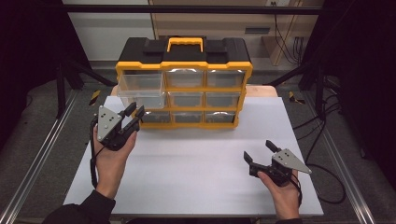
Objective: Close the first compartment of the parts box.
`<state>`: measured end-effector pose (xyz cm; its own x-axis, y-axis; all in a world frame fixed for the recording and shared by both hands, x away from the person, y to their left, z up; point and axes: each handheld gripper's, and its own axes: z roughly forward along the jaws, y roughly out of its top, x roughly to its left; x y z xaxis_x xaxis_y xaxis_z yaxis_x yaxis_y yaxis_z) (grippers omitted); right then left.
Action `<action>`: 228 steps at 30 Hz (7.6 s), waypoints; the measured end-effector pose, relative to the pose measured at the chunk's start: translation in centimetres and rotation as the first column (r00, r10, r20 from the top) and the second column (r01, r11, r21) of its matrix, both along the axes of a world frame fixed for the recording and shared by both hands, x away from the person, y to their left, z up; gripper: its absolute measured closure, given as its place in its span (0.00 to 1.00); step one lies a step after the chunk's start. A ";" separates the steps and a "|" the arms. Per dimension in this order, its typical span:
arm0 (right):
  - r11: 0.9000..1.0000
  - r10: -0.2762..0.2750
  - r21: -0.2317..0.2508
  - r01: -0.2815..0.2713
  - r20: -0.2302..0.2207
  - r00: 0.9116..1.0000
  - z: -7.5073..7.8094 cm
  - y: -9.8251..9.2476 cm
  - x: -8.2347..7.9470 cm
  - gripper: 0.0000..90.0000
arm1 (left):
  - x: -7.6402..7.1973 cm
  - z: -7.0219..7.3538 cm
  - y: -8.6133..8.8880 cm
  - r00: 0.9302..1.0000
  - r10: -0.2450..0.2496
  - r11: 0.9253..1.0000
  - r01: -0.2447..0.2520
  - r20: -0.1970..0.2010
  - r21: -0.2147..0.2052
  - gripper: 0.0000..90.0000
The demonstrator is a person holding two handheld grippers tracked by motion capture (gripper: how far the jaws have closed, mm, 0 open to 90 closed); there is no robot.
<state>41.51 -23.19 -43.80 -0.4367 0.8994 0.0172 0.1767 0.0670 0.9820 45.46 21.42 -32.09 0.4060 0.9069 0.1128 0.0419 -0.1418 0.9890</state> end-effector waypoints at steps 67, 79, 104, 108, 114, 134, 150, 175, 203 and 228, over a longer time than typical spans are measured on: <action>0.999 0.032 -0.009 -0.032 -0.007 0.999 -0.1 -0.1 0.0 0.11 | 6.7 0.6 -1.0 0.992 0.066 0.996 -0.072 -0.106 -0.055 1.00; 0.999 0.034 -0.012 -0.034 0.001 0.999 -0.1 -0.1 0.0 0.11 | 7.5 0.3 -1.8 0.992 0.063 0.997 -0.067 -0.109 -0.032 1.00; 0.998 0.056 -0.011 -0.056 0.000 0.998 -0.1 -0.1 0.0 0.12 | 8.6 0.6 -1.3 0.991 0.081 0.996 -0.085 -0.110 -0.036 1.00; 0.998 0.054 -0.015 -0.054 0.009 0.998 -0.1 -0.1 0.1 0.11 | 8.7 0.6 -1.3 0.991 0.083 0.996 -0.087 -0.107 -0.033 1.00; 0.998 0.054 -0.011 -0.054 0.006 0.999 -0.1 -0.1 0.1 0.10 | 8.9 0.5 -1.2 0.990 0.088 0.996 -0.091 -0.109 -0.026 1.00; 0.999 0.045 -0.001 -0.045 -0.005 0.999 -0.1 0.1 0.0 0.09 | 9.5 1.0 -1.3 0.991 0.089 0.996 -0.091 -0.104 -0.021 1.00; 0.999 0.050 0.000 -0.050 -0.004 0.999 -0.2 0.0 0.1 0.09 | 10.1 1.0 -1.3 0.988 0.101 0.994 -0.104 -0.113 -0.017 1.00; 0.999 0.050 -0.001 -0.050 -0.006 0.999 -0.1 0.1 0.1 0.09 | 9.6 0.4 -1.1 0.990 0.085 0.996 -0.087 -0.113 -0.019 1.00; 0.999 0.049 0.000 -0.049 -0.012 0.999 -0.3 0.1 0.2 0.09 | 6.1 -0.9 -0.3 0.996 0.006 0.997 -0.012 -0.088 -0.072 0.87; 0.999 0.036 -0.011 -0.036 -0.003 0.999 -0.1 0.2 -0.1 0.08 | 3.7 -2.5 -0.9 0.986 -0.163 0.983 0.162 -0.013 -0.084 0.13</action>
<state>41.37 -22.98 -43.89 -0.4690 0.8832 0.0085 0.1764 0.0842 0.9807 49.20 20.47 -34.54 0.5501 0.8345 0.0309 0.0445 -0.0663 0.9968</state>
